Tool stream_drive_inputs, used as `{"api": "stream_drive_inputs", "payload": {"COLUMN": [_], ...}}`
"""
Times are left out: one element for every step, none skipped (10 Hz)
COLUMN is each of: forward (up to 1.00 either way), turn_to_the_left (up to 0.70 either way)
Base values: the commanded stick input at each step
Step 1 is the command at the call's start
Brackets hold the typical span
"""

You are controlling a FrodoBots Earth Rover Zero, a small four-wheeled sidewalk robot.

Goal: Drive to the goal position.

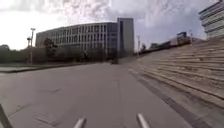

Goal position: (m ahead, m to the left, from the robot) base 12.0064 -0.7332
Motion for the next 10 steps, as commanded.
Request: {"api": "stream_drive_inputs", "payload": {"forward": [0.70, 0.70, 0.70, 0.70, 0.70, 0.70, 0.70, 0.70, 0.70, 0.70], "turn_to_the_left": [0.00, 0.00, 0.00, 0.00, 0.00, 0.00, 0.00, 0.00, 0.00, 0.00]}}
